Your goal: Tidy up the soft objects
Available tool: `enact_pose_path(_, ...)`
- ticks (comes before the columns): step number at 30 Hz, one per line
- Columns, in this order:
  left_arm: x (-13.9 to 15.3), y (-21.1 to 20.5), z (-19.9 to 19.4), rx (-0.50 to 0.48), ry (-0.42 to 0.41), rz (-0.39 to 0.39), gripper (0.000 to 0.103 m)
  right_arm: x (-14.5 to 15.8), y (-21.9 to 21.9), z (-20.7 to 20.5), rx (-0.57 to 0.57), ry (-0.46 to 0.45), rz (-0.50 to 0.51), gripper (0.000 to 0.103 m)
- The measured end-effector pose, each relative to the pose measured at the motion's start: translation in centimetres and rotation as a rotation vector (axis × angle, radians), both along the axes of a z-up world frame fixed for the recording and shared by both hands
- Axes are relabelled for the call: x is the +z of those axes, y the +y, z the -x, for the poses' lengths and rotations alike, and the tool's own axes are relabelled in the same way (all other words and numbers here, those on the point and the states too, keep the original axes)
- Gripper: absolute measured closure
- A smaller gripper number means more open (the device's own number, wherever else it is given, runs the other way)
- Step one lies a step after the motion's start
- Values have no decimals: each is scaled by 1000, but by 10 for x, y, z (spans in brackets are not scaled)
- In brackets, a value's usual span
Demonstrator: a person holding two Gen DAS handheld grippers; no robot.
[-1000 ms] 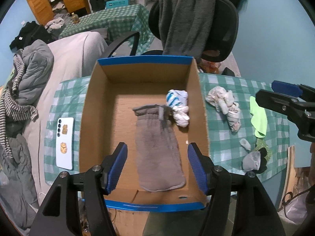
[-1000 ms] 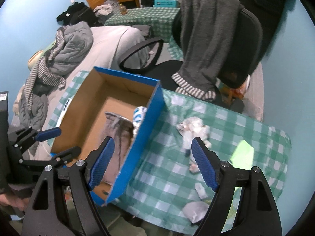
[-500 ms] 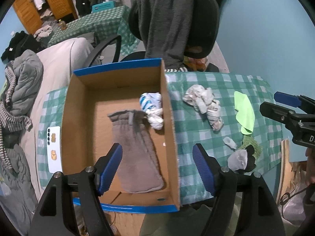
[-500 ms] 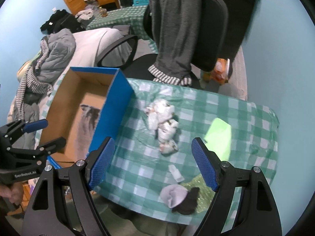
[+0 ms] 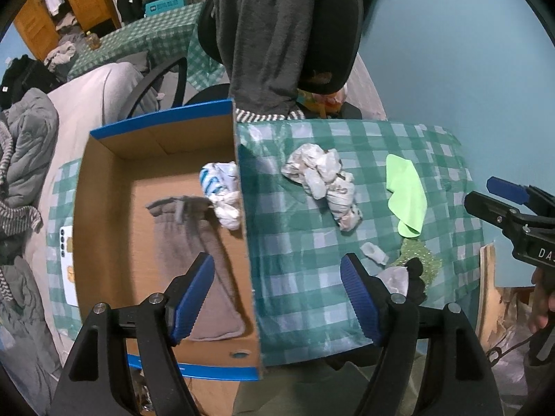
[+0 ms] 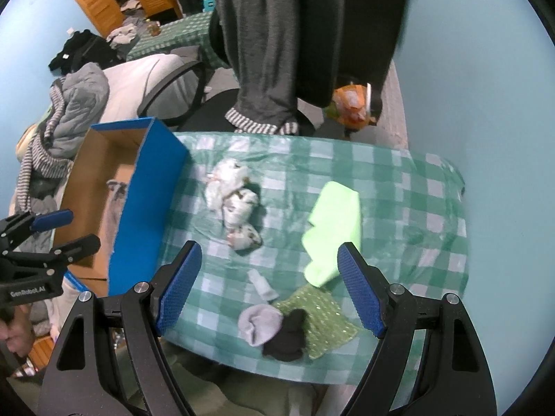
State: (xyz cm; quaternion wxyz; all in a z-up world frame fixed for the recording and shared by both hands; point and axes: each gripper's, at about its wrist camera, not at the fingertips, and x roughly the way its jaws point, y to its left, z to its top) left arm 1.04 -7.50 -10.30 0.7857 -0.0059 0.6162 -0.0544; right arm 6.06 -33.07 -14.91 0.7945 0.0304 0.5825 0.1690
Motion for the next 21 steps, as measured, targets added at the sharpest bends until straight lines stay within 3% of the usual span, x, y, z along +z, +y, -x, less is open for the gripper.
enact_pose_path(21, -21, -50, -25, -32, 59, 22, 26, -34, -59, -5, -83, 52, 21, 22)
